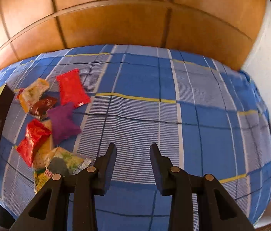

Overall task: Organize snacks
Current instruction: 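Grasp red square candy packet from the pile with the left tool, then carry red packet into tray with left tool while right tool grasps yellow bag, then carry the yellow printed bag into the tray and release with right tool, then grasp the WEIDAN cracker pack from the bed with the left tool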

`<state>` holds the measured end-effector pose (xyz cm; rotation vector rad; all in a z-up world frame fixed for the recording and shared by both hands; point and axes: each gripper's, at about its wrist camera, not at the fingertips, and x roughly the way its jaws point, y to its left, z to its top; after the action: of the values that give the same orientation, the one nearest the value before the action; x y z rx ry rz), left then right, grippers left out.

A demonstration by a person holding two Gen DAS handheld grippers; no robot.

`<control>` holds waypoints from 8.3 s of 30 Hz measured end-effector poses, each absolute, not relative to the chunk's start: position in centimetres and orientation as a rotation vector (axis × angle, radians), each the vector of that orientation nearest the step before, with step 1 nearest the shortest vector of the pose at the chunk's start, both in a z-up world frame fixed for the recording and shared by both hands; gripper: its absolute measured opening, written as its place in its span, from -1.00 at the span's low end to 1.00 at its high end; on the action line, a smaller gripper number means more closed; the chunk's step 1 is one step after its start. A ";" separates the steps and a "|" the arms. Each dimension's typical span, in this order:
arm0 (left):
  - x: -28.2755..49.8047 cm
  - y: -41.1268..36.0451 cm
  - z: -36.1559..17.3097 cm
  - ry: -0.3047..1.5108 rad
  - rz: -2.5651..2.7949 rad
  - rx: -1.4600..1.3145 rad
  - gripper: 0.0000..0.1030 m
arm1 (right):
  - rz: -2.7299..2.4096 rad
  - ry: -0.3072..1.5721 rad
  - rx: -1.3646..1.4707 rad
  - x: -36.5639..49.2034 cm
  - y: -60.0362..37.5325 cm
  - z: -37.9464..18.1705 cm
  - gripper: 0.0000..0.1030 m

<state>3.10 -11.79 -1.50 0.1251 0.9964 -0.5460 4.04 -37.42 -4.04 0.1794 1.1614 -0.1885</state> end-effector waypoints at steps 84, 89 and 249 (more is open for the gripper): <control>7.9 7.9 -5.0 1.113 -0.132 -0.364 -0.20 | -0.002 1.193 0.415 1.9 -28.2 -8.6 -0.25; 8.4 5.8 -6.3 1.160 -0.137 -0.304 -0.19 | -0.005 1.191 0.405 1.7 -28.2 -8.4 -0.25; 10.1 -24.3 -8.2 1.201 -0.476 0.192 0.48 | -0.169 1.074 0.281 6.7 -39.7 -2.5 -0.22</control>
<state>10.08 -24.26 -8.19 0.1918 1.2008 -0.4765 6.66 -39.71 -2.49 0.2814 1.0736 -0.1691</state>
